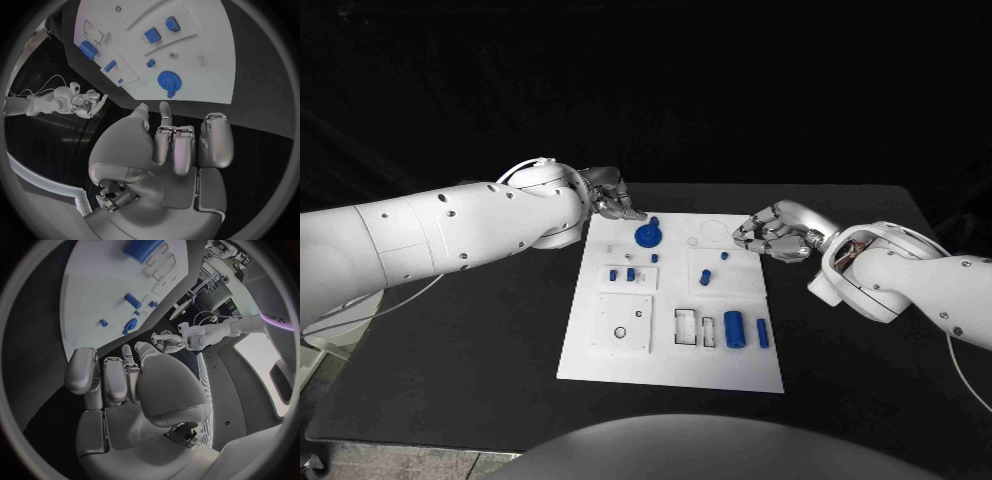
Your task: Assemble the parts on the task board
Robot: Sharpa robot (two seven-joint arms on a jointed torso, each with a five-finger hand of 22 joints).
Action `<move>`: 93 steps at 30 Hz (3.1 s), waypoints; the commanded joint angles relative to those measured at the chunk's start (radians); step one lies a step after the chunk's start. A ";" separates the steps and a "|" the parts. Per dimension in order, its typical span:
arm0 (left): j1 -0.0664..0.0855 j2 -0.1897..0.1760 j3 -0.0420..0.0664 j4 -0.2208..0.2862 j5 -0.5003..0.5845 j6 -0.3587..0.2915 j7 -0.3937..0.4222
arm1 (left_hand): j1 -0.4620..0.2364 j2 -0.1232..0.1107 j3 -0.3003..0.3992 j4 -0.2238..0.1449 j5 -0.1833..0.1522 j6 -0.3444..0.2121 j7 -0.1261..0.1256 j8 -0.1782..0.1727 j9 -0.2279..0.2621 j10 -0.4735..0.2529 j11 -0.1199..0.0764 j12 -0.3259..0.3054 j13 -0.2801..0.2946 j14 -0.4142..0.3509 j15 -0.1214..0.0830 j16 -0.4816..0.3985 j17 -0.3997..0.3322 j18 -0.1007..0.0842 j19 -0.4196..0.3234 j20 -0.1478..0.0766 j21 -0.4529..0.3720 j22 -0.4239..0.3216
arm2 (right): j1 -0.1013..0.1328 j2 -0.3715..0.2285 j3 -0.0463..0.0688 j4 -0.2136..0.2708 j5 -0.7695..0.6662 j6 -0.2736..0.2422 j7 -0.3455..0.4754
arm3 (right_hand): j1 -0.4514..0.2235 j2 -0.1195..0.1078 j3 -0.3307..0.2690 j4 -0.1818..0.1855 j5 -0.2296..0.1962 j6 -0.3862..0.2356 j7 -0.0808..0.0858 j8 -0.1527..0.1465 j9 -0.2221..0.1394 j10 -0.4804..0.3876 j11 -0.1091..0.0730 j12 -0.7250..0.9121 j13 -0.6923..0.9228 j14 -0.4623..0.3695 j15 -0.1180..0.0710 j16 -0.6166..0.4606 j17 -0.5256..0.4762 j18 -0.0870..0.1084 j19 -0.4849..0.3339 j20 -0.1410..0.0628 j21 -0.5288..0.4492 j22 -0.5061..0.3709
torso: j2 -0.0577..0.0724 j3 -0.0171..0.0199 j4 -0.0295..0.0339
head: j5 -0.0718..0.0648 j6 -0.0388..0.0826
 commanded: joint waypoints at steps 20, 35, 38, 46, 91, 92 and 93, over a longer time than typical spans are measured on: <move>-0.059 -0.013 -0.038 0.031 -0.466 -0.123 0.443 | 0.367 -0.136 0.157 -0.027 -0.086 -0.171 -0.035 -0.291 -0.546 -0.875 0.027 -1.182 -0.811 -0.349 0.038 -0.643 -0.482 0.038 -0.105 0.041 -0.184 0.119 | -0.002 -0.006 0.000 0.003 0.003 0.006 0.004 | 0.003 -0.008 0.004 0.004 0.003 0.004 0.001 -0.002 -0.002 0.004 -0.005 0.002 -0.123 0.030 0.003 -0.001 0.001 0.001 0.006 0.005 0.001 0.122 | 0.000 0.0000 -0.0003 | -0.005 0.000; -0.081 0.010 -0.038 0.008 -0.516 -0.113 0.430 | 0.347 -0.124 0.180 -0.038 -0.033 -0.087 -0.006 -0.268 -0.621 -0.771 0.035 -1.088 -0.847 -0.310 0.036 -0.592 -0.483 0.025 -0.048 0.038 -0.132 0.151 | -0.004 -0.006 0.000 0.005 0.004 0.016 0.000 | 0.003 -0.008 0.005 0.004 0.004 0.003 0.001 -0.003 -0.003 0.003 -0.005 0.001 -0.125 0.030 0.003 -0.003 -0.002 0.001 0.005 0.005 -0.001 0.122 | 0.000 0.0004 -0.0007 | -0.003 0.000; -0.084 0.020 -0.038 -0.003 -0.516 -0.108 0.426 | 0.346 -0.122 0.186 -0.042 -0.011 -0.082 -0.004 -0.267 -0.629 -0.765 0.040 -1.083 -0.853 -0.308 0.037 -0.587 -0.487 0.025 -0.044 0.037 -0.128 0.155 | -0.004 -0.008 0.000 0.006 0.004 0.018 -0.001 | 0.003 -0.008 0.005 0.004 0.004 0.003 0.001 -0.003 -0.003 0.003 -0.005 0.001 -0.125 0.030 0.003 -0.003 -0.002 0.001 0.005 0.005 -0.001 0.122 | 0.001 0.0001 -0.0010 | -0.003 0.000; -0.088 0.046 -0.038 -0.031 -0.517 -0.084 0.417 | 0.352 -0.119 0.205 -0.054 0.035 -0.068 0.000 -0.261 -0.642 -0.761 0.042 -1.082 -0.869 -0.312 0.038 -0.585 -0.502 0.024 -0.041 0.036 -0.129 0.159 | -0.004 -0.008 0.000 0.006 0.004 0.028 -0.005 | 0.004 -0.009 0.006 0.003 0.005 0.002 0.001 -0.004 -0.003 0.002 -0.005 0.000 -0.127 0.030 0.003 -0.003 -0.002 0.002 0.004 0.004 -0.004 0.121 | -0.001 0.0005 -0.0006 | -0.002 0.000; -0.135 0.144 -0.036 -0.177 -0.486 -0.057 0.435 | 0.344 -0.104 0.248 -0.071 0.036 -0.019 0.008 -0.230 -0.654 -0.675 0.040 -1.072 -0.912 -0.321 0.039 -0.580 -0.536 0.025 -0.040 0.035 -0.136 0.166 | -0.005 -0.005 0.000 0.004 0.005 0.047 -0.009 | 0.009 -0.007 0.014 0.000 0.009 0.004 0.001 -0.004 -0.004 0.000 -0.006 -0.003 -0.132 0.029 0.003 -0.005 -0.005 0.003 0.002 0.004 -0.012 0.120 | 0.000 0.0002 -0.0002 | -0.001 0.000; -0.135 0.145 -0.036 -0.177 -0.485 -0.057 0.435 | 0.344 -0.104 0.250 -0.072 0.036 -0.017 0.008 -0.229 -0.655 -0.669 0.040 -1.072 -0.914 -0.321 0.039 -0.581 -0.538 0.025 -0.040 0.035 -0.137 0.166 | -0.005 -0.004 0.000 0.004 0.005 0.048 -0.009 | 0.010 -0.007 0.015 -0.001 0.010 0.005 0.000 -0.004 -0.005 -0.001 -0.006 -0.004 -0.133 0.029 0.003 -0.006 -0.007 0.003 0.002 0.004 -0.013 0.119 | 0.000 0.0003 -0.0002 | -0.001 0.000; -0.136 0.146 -0.036 -0.178 -0.484 -0.057 0.436 | 0.344 -0.103 0.252 -0.074 0.036 -0.016 0.008 -0.228 -0.655 -0.662 0.040 -1.071 -0.916 -0.322 0.040 -0.580 -0.539 0.025 -0.039 0.035 -0.137 0.166 | -0.006 -0.004 0.000 0.004 0.006 0.049 -0.009 | 0.010 -0.007 0.015 -0.001 0.010 0.005 0.000 -0.004 -0.005 -0.001 -0.006 -0.004 -0.133 0.029 0.003 -0.006 -0.007 0.003 0.002 0.004 -0.014 0.119 | 0.000 0.0004 -0.0002 | -0.001 0.000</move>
